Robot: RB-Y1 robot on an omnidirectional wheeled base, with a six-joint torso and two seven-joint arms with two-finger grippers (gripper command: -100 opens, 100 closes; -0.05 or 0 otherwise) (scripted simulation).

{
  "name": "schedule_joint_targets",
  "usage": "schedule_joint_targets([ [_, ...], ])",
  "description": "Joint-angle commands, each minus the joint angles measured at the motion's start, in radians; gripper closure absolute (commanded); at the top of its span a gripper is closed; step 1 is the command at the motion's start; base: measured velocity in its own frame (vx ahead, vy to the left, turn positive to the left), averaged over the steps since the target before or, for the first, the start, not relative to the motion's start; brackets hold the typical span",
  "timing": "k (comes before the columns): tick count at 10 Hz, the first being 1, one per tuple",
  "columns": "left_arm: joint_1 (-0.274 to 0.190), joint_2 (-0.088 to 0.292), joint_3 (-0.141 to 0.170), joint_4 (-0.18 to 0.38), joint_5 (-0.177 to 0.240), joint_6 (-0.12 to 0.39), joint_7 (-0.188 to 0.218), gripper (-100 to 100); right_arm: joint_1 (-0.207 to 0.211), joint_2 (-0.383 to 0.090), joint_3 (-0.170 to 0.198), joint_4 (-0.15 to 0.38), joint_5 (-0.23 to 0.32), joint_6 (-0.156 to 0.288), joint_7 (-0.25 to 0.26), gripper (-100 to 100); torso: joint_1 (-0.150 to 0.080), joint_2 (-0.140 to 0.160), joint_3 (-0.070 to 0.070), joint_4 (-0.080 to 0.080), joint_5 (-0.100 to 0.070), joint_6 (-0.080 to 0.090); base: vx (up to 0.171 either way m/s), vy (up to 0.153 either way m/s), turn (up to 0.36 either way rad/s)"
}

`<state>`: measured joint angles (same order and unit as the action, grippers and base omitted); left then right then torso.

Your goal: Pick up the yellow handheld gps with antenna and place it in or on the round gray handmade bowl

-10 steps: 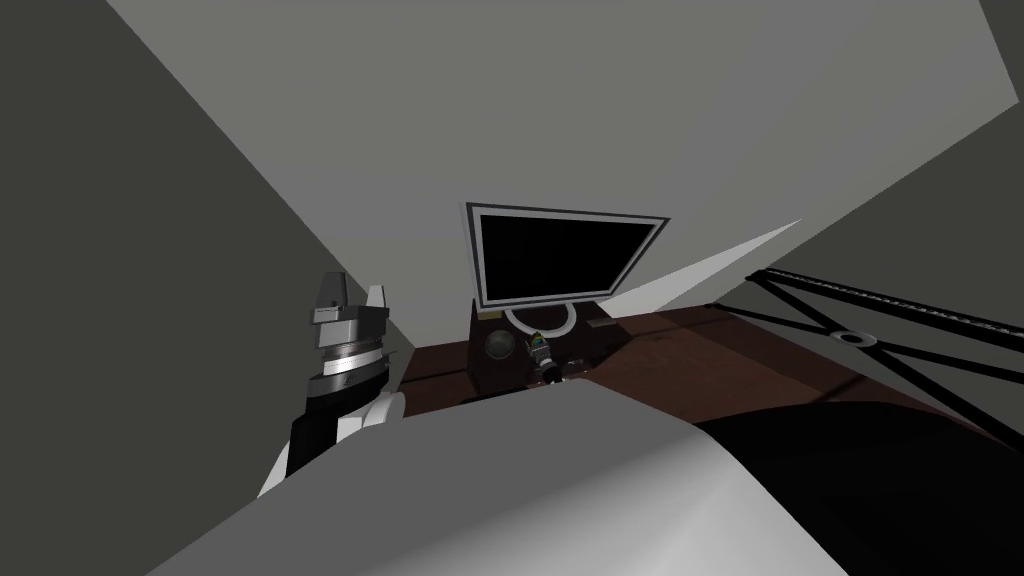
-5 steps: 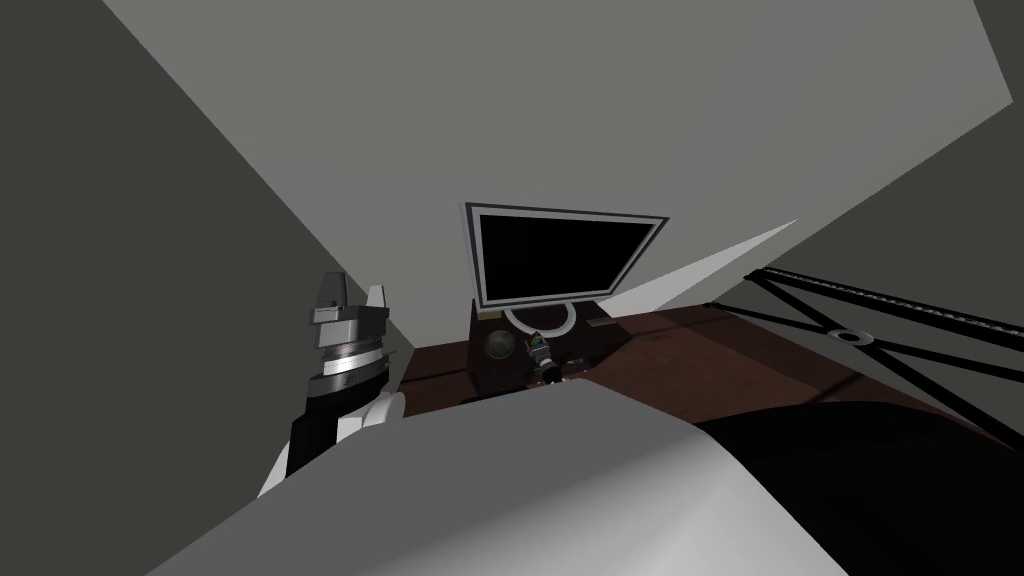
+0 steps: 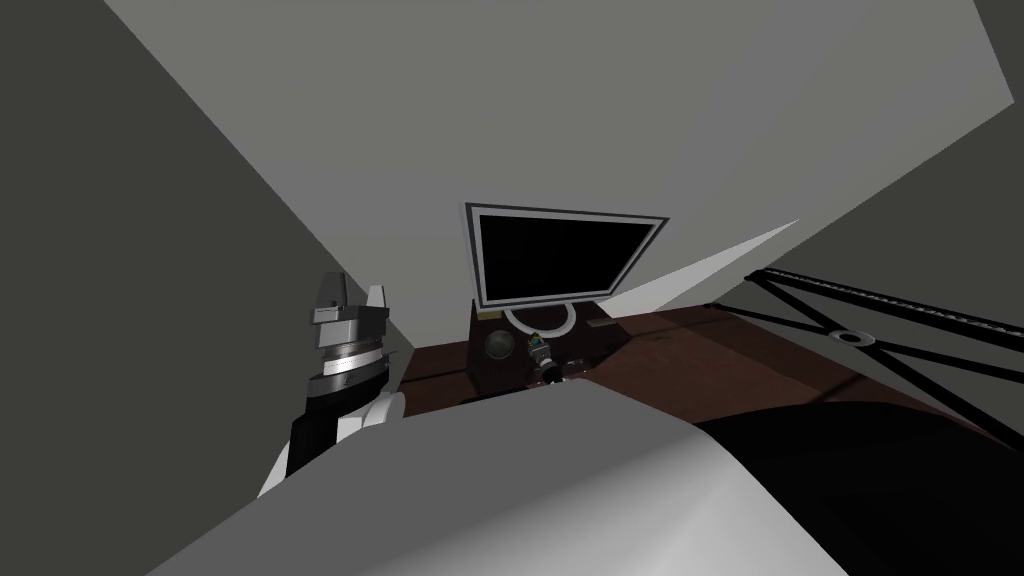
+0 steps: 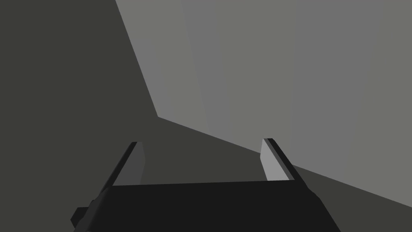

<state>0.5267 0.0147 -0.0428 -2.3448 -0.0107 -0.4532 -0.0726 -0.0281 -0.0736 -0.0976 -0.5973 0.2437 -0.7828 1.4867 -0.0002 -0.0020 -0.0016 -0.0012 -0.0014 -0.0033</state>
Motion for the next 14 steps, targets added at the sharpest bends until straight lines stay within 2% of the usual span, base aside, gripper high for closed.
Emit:
schedule_joint_targets([
  [1,0.000,0.000,0.000,0.000,0.000,0.000,0.000,0,0.000,0.000,0.000,0.000,0.000,0.000,0.000,100,0.000,0.000,0.000,0.000,0.000,0.000,0.000,0.000,0.000],
  [4,0.000,0.000,0.000,0.000,0.000,0.000,0.000,0,0.000,0.001,0.001,0.000,0.001,-0.001,0.000,100,0.000,-0.002,-0.001,-0.001,0.000,0.001,0.000,0.000,0.000],
  [5,0.000,0.000,0.000,0.000,0.000,0.000,0.000,0,0.000,0.001,0.001,0.000,0.001,-0.001,0.000,0,0.000,-0.002,-0.001,-0.001,0.000,0.000,0.000,0.000,0.000],
  [6,0.000,0.000,0.000,0.000,0.000,0.000,0.000,0,0.000,0.001,0.001,0.000,0.001,-0.001,0.000,100,0.000,-0.002,-0.001,-0.001,0.000,0.000,0.000,0.000,0.000],
  [7,0.000,0.000,0.000,0.000,0.000,0.000,0.000,0,0.000,0.001,0.001,0.000,0.001,-0.001,0.000,0,0.000,-0.002,-0.001,-0.001,0.000,0.000,0.000,0.000,0.000],
  [8,0.000,0.000,0.000,0.000,0.000,0.000,0.000,0,0.013,-0.025,0.017,-0.010,0.003,0.005,-0.004,100,0.000,-0.002,-0.001,-0.001,0.000,0.000,-0.099,-0.003,-0.008],
  [10,0.000,0.000,0.000,0.000,0.000,0.000,0.000,0,0.021,-0.036,0.032,-0.020,0.006,0.010,-0.007,100,-0.002,0.009,0.002,-0.004,-0.001,0.004,-0.161,0.005,-0.026],
  [14,0.000,0.000,0.000,0.000,0.000,0.000,0.000,0,0.043,-0.058,0.089,-0.067,0.017,0.037,-0.013,100,-0.006,0.017,0.003,-0.009,-0.004,0.007,-0.221,-0.003,-0.023],
])
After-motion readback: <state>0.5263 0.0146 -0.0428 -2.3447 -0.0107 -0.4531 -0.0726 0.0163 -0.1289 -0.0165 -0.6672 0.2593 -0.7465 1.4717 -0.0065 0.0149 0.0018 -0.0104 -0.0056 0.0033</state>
